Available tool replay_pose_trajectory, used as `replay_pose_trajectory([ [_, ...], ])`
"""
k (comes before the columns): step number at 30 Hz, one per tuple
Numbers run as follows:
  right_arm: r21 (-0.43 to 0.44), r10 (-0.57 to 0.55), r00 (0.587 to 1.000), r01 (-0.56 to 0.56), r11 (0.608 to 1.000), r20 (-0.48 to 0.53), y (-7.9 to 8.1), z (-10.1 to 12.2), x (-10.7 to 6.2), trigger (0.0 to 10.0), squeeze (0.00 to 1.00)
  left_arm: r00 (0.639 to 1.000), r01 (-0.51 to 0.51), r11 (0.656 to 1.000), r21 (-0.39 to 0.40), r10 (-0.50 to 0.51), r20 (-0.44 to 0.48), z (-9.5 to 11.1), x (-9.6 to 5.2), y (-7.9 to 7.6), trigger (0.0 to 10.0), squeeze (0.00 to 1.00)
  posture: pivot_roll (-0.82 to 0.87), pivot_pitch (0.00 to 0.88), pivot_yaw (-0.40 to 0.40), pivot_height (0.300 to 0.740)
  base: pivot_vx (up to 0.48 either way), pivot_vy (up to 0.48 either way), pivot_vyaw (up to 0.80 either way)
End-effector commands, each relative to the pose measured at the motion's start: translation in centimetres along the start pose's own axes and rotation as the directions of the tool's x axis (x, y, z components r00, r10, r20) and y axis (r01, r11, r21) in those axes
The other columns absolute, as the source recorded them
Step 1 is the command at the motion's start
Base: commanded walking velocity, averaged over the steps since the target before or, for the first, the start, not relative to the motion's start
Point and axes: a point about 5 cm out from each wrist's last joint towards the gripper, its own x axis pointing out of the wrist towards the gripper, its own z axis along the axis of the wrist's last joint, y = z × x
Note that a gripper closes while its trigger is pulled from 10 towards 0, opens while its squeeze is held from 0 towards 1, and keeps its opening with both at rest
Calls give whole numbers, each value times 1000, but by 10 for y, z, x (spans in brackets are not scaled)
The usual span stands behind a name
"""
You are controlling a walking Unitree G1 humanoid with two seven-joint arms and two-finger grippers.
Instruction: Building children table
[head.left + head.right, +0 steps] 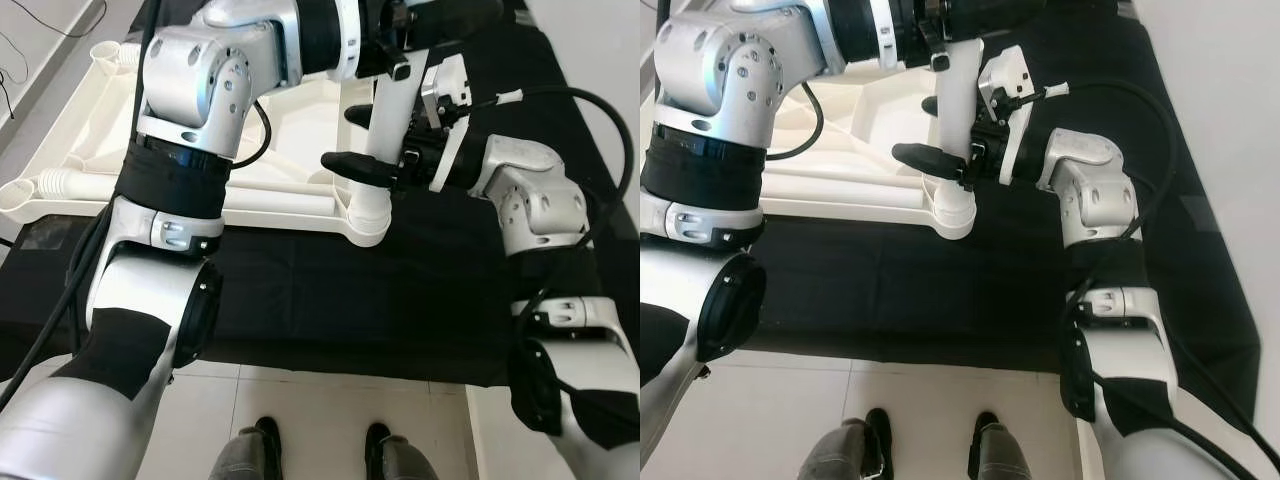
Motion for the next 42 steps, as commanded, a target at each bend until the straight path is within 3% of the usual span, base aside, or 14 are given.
replay_pose_trajectory([
  [1,-14,151,988,-151,988,24,10,2,25,0,0,982,189,980,-66,-189,3,0,23,-24,0,0,81,301,50,740,0,0,0],
  [15,-27,260,965,-261,965,-19,7,-4,19,0,0,985,173,983,-57,-173,6,-2,25,-21,0,0,64,297,50,740,0,0,0],
  [16,-29,257,966,-258,966,-20,7,-4,17,0,0,987,159,986,-57,-159,6,-3,25,-20,3059,1000,64,297,50,740,0,0,0],
  [17,-33,249,968,-250,968,-23,7,-6,14,0,0,987,158,986,-56,-158,2,-4,25,-19,10000,1000,61,296,51,740,0,0,0],
  [27,-62,86,992,-92,994,-96,2,-20,-1,0,0,990,142,988,-54,-142,1,-4,24,-17,10000,1000,44,293,36,740,0,0,0],
  [28,-83,-130,983,120,989,-127,1,-29,4,0,0,993,118,992,-52,-118,4,-2,22,-15,10000,1000,44,279,5,740,0,0,0],
  [29,-83,-130,983,120,989,-127,1,-29,4,0,0,993,118,992,-52,-118,4,-2,22,-15,10000,1000,44,279,5,740,0,0,0],
  [30,-68,-570,806,567,821,-159,-6,-38,2,0,0,995,98,993,-62,-98,10,-1,20,-12,10000,1000,42,282,1,740,0,0,0],
  [31,-70,-731,654,734,675,-192,9,-47,0,0,0,997,83,994,-72,-82,15,0,18,-8,10000,0,30,281,0,740,0,0,0],
  [32,-70,-731,654,734,675,-192,9,-47,0,0,0,997,83,994,-72,-82,15,0,18,-8,10000,0,30,281,0,740,0,0,0],
  [33,-78,-801,563,806,587,-203,22,-50,-1,0,0,997,75,995,-73,-74,19,0,17,-7,10000,0,18,266,-3,740,0,0,0],
  [34,-69,-820,537,827,558,-197,28,-50,-2,0,0,997,75,994,-74,-73,23,0,17,-7,10000,0,20,252,-7,740,0,0,0],
  [37,-72,-817,551,820,568,-170,24,-48,-2,0,0,998,67,995,-71,-66,24,-2,17,-5,10000,0,25,230,-12,740,0,0,0],
  [42,-65,-835,531,837,544,-145,19,-45,-3,0,0,1000,11,998,-56,-11,5,-5,-11,11,10000,0,32,209,-17,740,0,0,0],
])
